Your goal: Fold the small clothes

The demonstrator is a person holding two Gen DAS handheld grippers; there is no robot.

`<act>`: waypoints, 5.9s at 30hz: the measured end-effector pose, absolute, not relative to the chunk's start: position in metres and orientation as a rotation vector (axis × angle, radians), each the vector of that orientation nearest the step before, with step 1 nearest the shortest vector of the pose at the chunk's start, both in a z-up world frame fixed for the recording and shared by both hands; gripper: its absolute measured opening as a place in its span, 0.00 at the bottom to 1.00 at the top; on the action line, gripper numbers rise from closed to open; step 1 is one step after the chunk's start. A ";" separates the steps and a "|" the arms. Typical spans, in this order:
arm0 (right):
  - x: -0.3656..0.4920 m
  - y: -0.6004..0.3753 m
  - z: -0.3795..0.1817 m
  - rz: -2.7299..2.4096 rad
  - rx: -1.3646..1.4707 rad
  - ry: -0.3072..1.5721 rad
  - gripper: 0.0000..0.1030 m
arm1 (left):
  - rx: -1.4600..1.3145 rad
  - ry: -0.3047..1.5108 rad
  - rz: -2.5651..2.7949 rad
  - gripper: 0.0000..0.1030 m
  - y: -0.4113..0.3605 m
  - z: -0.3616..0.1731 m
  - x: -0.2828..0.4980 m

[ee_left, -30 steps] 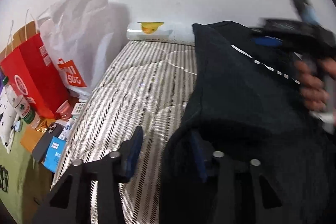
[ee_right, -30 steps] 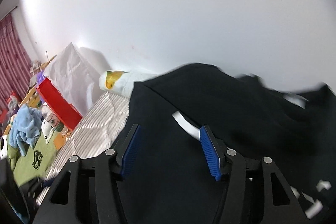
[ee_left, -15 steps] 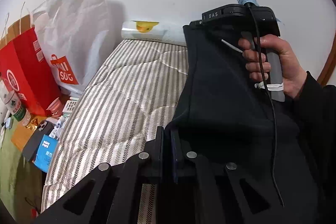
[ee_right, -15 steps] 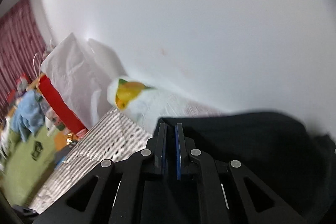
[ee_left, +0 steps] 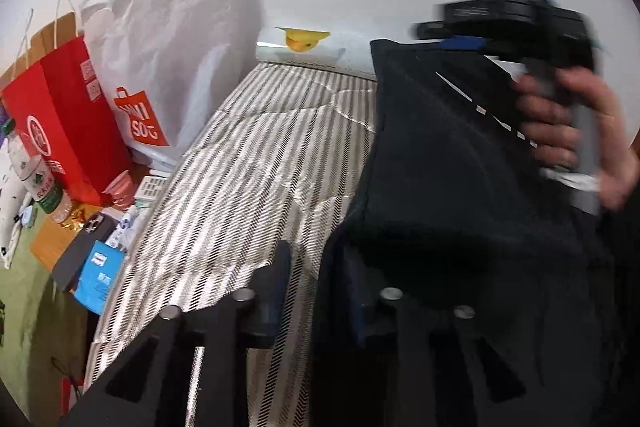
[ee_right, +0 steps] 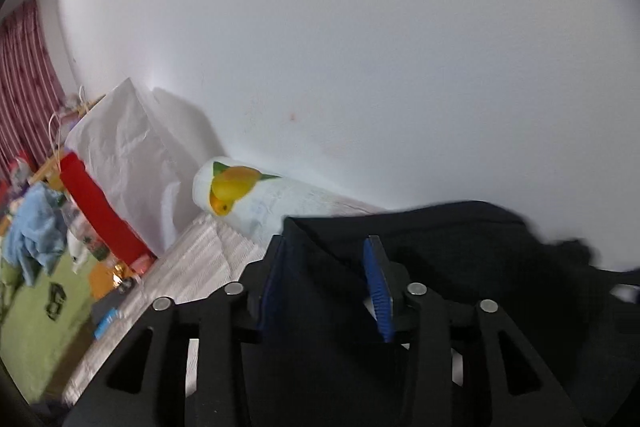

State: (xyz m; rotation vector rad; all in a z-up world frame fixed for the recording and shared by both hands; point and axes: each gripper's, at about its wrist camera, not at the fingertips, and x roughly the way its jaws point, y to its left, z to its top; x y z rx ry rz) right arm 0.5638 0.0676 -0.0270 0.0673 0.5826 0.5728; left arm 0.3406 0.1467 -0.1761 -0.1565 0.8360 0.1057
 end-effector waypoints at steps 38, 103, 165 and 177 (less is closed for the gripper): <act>0.375 -0.291 -0.151 0.326 0.361 0.681 0.05 | -0.152 0.812 0.049 0.66 0.082 -0.123 0.253; 0.299 -0.509 -0.246 -0.299 0.299 0.811 0.07 | -0.108 0.860 0.099 0.69 0.057 -0.134 0.252; 0.360 -0.338 -0.172 0.208 0.506 0.724 0.57 | -0.180 0.834 0.012 0.69 0.085 -0.134 0.260; 0.321 -0.282 -0.092 0.258 0.336 0.577 0.12 | -0.211 0.824 0.025 0.69 0.107 -0.130 0.240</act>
